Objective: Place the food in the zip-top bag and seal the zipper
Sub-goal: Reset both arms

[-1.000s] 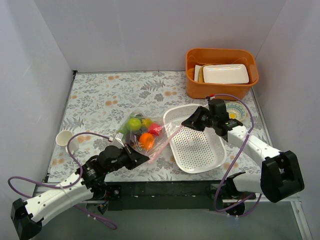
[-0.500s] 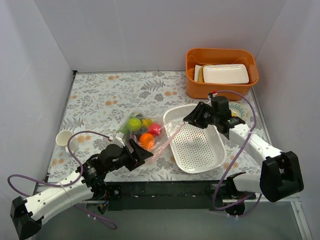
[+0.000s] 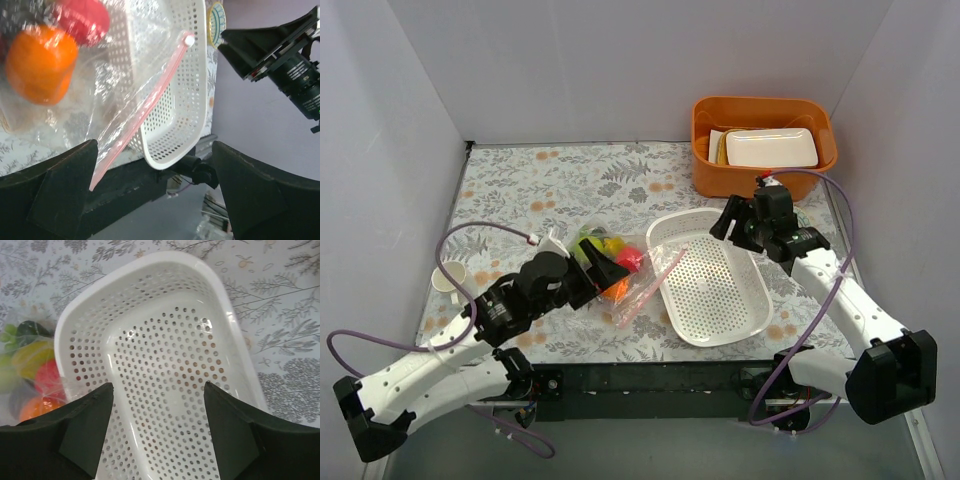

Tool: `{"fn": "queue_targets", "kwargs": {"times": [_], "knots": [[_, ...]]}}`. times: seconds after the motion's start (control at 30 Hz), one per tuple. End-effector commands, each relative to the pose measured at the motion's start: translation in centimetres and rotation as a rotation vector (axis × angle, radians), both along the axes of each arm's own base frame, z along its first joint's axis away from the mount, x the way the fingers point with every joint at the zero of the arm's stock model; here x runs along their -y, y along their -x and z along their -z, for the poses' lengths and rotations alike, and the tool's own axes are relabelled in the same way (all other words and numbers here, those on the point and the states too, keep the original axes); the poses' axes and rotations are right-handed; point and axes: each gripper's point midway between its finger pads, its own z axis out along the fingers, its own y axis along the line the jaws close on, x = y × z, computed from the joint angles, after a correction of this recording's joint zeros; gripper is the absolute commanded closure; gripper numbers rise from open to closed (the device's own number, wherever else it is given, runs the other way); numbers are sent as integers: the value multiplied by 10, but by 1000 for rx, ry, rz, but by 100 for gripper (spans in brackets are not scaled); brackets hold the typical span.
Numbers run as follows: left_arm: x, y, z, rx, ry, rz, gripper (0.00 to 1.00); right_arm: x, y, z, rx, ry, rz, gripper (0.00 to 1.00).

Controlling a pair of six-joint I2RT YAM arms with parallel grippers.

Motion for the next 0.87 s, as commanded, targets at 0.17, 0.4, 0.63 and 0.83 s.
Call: {"fn": "queue_targets", "kwargs": {"times": [0.17,0.4,0.63,0.83], "knots": [[-11,-53,-45,182,-439,-7,2,55,-3,-4,-10,180,60,12],[1,-93,-100,377,-486,50,2,71,-5,2,-64,186,45,8],[-35,-156,-113,361,-552,1,2,82,4,21,-128,211,24,7],[-66,-204,-111,350,-514,-51,2,89,7,26,-129,226,31,5]]}}
